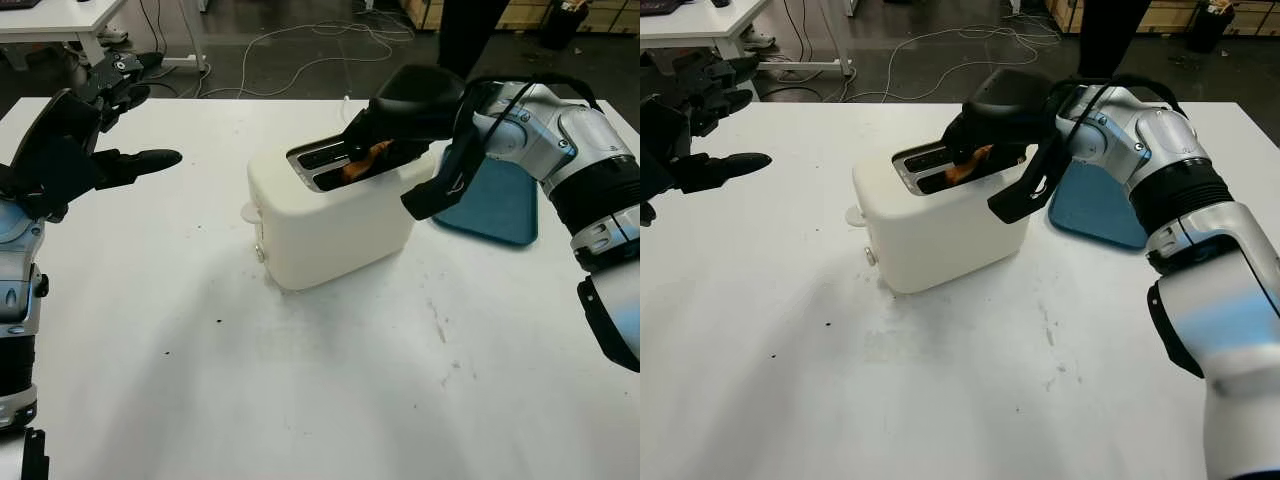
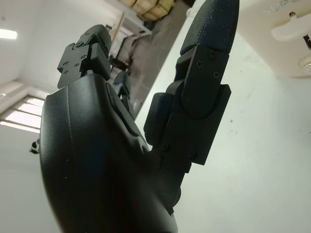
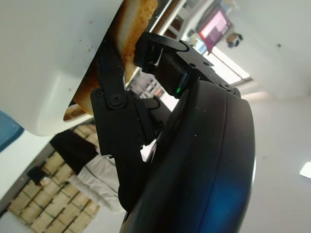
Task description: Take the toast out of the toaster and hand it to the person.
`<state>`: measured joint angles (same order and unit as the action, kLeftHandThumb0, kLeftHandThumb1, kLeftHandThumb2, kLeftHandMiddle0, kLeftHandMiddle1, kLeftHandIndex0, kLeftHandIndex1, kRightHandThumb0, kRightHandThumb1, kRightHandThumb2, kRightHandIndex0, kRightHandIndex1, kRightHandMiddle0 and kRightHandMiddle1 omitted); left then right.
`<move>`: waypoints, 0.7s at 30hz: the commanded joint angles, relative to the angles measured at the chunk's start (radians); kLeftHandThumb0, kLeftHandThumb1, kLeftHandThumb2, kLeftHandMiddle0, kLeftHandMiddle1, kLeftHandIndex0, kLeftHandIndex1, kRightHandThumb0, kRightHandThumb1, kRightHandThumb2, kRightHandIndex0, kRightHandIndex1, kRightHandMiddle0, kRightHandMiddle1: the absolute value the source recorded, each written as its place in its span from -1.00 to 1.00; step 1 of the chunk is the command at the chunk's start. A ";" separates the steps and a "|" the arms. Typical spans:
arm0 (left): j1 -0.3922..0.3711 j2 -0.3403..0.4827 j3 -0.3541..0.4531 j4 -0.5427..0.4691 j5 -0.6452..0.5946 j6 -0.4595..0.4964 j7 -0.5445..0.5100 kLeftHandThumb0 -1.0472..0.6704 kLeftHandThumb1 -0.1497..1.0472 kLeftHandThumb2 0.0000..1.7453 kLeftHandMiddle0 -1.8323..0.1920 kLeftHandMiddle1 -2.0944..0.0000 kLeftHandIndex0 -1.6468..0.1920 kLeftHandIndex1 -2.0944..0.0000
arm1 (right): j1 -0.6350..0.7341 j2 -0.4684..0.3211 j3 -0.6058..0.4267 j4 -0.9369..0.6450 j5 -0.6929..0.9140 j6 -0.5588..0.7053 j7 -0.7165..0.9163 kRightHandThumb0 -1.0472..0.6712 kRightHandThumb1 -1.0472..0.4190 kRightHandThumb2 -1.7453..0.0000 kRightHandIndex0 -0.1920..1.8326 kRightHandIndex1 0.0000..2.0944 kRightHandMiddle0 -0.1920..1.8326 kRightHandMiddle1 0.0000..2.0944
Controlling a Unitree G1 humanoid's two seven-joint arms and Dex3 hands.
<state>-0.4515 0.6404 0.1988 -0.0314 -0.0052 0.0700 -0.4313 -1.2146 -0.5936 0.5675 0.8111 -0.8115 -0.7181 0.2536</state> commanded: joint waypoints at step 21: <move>0.009 -0.001 0.009 0.006 -0.007 -0.023 0.008 -0.80 0.75 -1.00 0.81 0.65 0.79 0.67 | -0.055 0.010 -0.106 0.184 0.092 -0.043 -0.180 -0.23 -0.83 0.66 0.26 0.67 0.03 0.67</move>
<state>-0.4515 0.6398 0.2008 -0.0270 -0.0052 0.0590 -0.4309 -1.2268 -0.5875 0.4902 0.9804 -0.7578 -0.7616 0.0598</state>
